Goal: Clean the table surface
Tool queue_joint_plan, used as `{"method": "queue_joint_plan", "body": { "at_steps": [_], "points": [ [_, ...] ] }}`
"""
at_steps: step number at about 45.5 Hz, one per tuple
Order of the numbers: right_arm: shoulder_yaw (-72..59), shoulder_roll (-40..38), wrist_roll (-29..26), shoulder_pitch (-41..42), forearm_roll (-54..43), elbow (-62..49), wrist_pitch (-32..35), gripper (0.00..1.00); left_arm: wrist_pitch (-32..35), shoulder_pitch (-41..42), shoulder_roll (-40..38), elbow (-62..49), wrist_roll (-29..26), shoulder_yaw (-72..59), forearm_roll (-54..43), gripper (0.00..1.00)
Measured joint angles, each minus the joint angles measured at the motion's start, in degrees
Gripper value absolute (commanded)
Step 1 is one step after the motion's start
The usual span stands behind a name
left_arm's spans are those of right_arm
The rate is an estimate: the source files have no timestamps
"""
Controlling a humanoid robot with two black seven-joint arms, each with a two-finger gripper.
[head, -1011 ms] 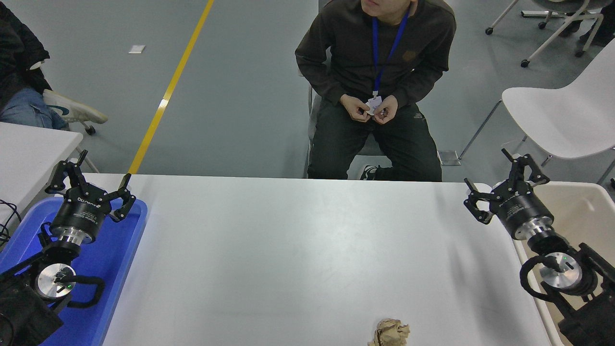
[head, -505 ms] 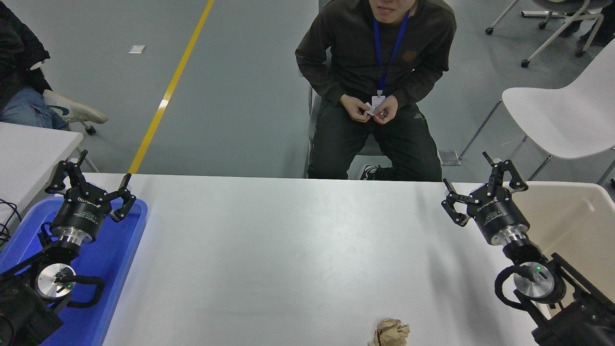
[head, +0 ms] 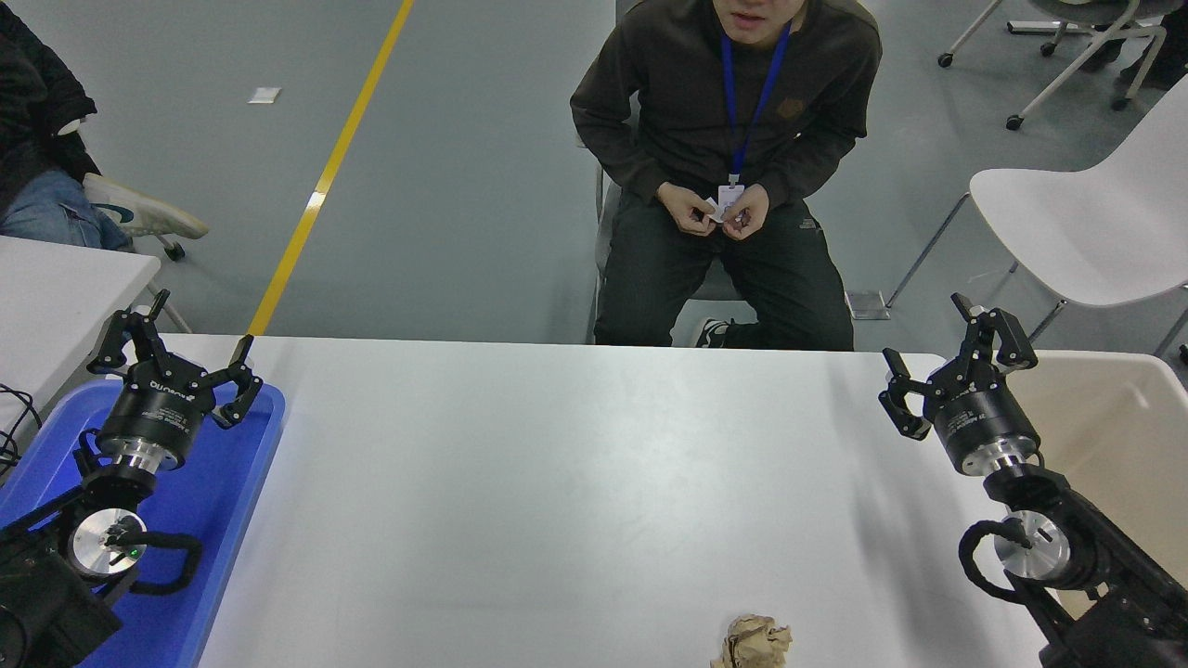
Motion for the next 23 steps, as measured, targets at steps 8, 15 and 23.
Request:
{"method": "queue_joint_plan", "body": {
  "at_steps": [8, 15, 23],
  "points": [
    [-3.3, -3.83, -2.69, -1.19, -0.54, 5.28, -3.21, 1.0, 0.0, 0.0, 0.0, 0.0, 0.0, 0.0, 0.0, 1.0],
    [-7.54, -8.68, -5.79, -1.52, -0.67, 9.56, -5.37, 1.0, 0.0, 0.0, 0.0, 0.0, 0.0, 0.0, 0.01, 1.0],
    [-11.44, -14.29, -9.34, -1.8, -0.47, 13.94, -6.73, 1.0, 0.0, 0.0, 0.0, 0.0, 0.0, 0.0, 0.01, 1.0]
  ]
}}
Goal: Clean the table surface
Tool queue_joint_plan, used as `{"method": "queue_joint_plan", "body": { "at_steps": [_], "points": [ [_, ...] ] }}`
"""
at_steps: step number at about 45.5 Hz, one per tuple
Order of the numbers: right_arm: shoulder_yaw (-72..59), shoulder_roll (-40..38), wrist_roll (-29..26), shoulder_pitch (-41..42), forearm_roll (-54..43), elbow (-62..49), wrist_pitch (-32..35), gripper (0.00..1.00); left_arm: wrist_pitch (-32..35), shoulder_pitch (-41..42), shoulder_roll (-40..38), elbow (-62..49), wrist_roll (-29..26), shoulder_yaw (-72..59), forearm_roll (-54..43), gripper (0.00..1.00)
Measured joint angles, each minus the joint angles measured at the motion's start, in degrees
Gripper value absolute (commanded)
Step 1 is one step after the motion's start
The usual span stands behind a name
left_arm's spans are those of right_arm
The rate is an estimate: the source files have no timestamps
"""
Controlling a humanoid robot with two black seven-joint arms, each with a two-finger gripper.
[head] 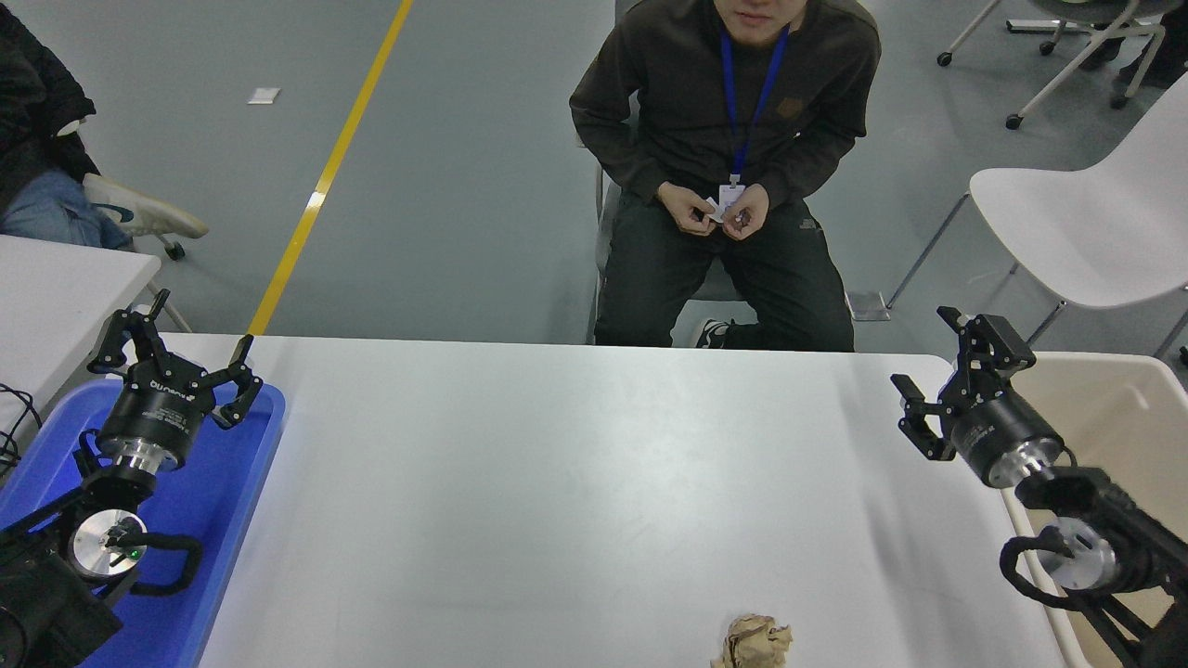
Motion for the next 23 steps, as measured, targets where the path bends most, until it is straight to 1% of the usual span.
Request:
{"method": "queue_joint_plan", "body": {
  "at_steps": [8, 10, 16, 23],
  "points": [
    [-5.53, -7.99, -4.35, 0.06, 0.35, 6.18, -1.18, 1.0, 0.0, 0.0, 0.0, -0.01, 0.0, 0.0, 0.0, 1.0],
    [-7.29, -11.18, -5.68, 0.35, 0.37, 8.36, -1.43, 1.0, 0.0, 0.0, 0.01, -0.01, 0.0, 0.0, 0.0, 1.0],
    [-10.3, -16.84, -7.22, 1.71, 0.28, 11.78, -1.11, 0.99, 0.0, 0.0, 0.0, -0.01, 0.0, 0.0, 0.0, 1.0],
    [-15.95, -23.08, -8.33, 6.12, -0.07, 14.76, -0.1, 1.0, 0.0, -0.01, 0.0, 0.0, 0.0, 0.0, 0.0, 1.0]
  ]
}}
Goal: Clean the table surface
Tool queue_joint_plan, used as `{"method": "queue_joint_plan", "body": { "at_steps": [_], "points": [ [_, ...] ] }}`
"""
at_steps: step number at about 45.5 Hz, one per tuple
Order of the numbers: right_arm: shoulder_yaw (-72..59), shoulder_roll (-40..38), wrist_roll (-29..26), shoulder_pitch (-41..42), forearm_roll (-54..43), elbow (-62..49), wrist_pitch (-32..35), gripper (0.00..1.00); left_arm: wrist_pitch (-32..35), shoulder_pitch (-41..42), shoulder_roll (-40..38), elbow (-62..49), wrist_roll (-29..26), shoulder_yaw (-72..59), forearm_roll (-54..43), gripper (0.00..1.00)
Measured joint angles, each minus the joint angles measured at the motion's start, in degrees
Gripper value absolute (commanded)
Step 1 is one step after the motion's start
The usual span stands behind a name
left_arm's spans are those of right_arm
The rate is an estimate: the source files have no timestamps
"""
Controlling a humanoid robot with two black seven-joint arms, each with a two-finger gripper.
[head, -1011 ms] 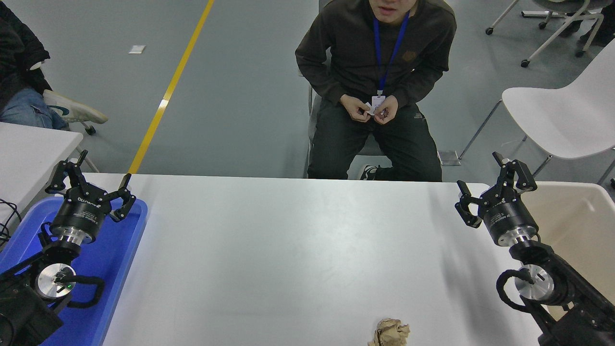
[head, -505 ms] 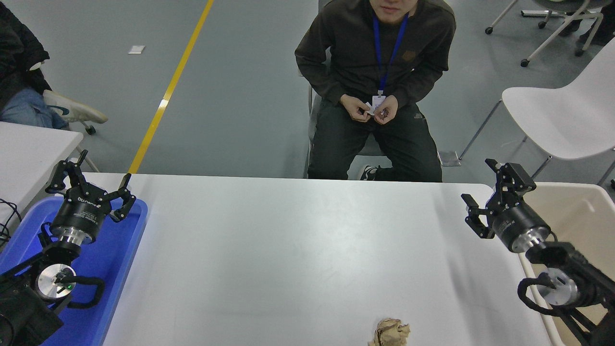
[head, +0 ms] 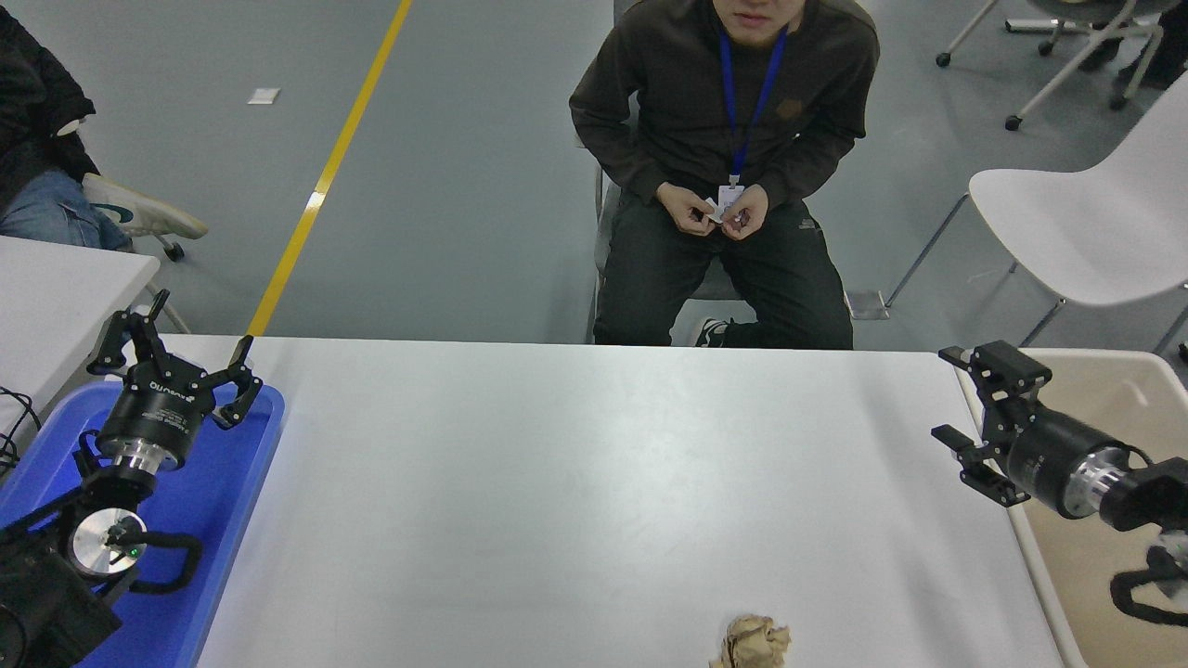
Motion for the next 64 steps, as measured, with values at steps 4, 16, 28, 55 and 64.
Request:
{"method": "queue_joint_plan", "body": {
  "at_steps": [4, 16, 28, 55, 64],
  "points": [
    [-3.93, -2.86, -0.33, 3.22, -0.11, 1.8, 0.37, 1.0, -0.01, 0.0, 0.0, 0.0, 0.0, 0.0, 0.0, 1.0],
    [-9.93, -7.62, -0.84, 8.47, -2.79, 5.73, 3.15, 0.99, 0.0, -0.01, 0.0, 0.0, 0.0, 0.0, 0.01, 1.0],
    [-11.67, -9.84, -0.68, 10.29, -15.23, 10.41, 7.9, 0.99, 0.0, -0.01, 0.0, 0.0, 0.0, 0.0, 0.03, 1.0],
    [-14.19, -1.92, -1.0, 11.89, -34.45, 16.29, 20.18, 0.98, 0.0, -0.01, 0.0, -0.02, 0.0, 0.0, 0.0, 1.0],
    [-18.67, 3.16, -1.86, 12.7, -45.71, 16.76, 21.12, 0.98, -0.02, -0.01, 0.0, -0.01, 0.0, 0.0, 0.0, 1.0]
  ]
}}
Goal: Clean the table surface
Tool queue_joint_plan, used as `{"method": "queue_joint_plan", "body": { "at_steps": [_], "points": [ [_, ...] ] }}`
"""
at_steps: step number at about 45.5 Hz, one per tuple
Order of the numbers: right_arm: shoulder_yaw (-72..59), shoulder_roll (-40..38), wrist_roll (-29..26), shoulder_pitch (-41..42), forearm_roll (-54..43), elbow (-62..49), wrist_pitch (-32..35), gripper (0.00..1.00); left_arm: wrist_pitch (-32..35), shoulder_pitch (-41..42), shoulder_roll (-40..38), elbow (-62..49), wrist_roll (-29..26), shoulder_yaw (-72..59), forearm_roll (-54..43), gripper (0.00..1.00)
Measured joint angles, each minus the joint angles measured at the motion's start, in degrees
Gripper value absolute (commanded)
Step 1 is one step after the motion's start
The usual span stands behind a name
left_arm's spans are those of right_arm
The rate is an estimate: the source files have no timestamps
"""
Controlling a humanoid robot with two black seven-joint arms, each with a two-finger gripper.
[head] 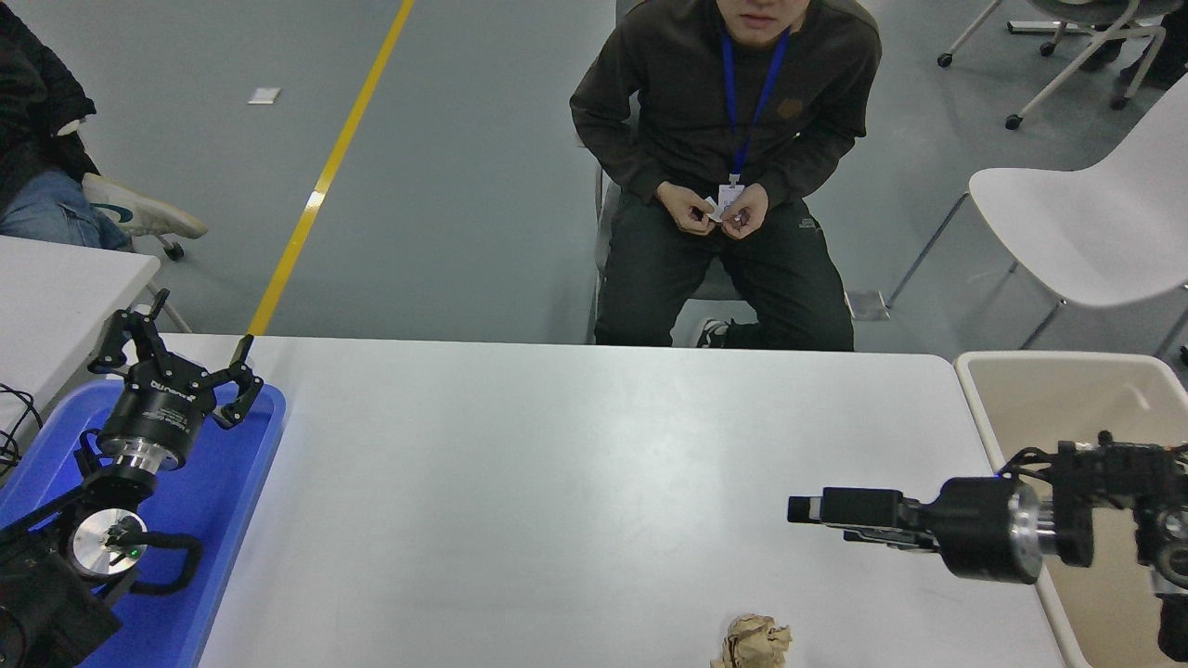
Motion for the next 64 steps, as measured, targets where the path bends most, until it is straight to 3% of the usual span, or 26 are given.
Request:
{"method": "queue_joint_plan", "body": {
  "at_steps": [10, 24, 64],
  "points": [
    [-4.0, 3.69, -1.71, 0.7, -10.01, -0.97, -0.95, 0.99, -0.05, 0.0, 0.0, 0.0, 0.0, 0.0, 0.0, 1.0],
    [-12.94, 6.17, -2.47, 1.18, -23.59, -3.02, -8.61, 1.0, -0.07, 0.0, 0.0, -0.03, 0.0, 0.0, 0.03, 1.0],
    [-20.2, 15.15, -2.26, 0.58, -31.68, -9.92, -21.25, 1.0, -0.07, 0.01, 0.0, -0.03, 0.0, 0.0, 0.01, 1.0]
  ]
}}
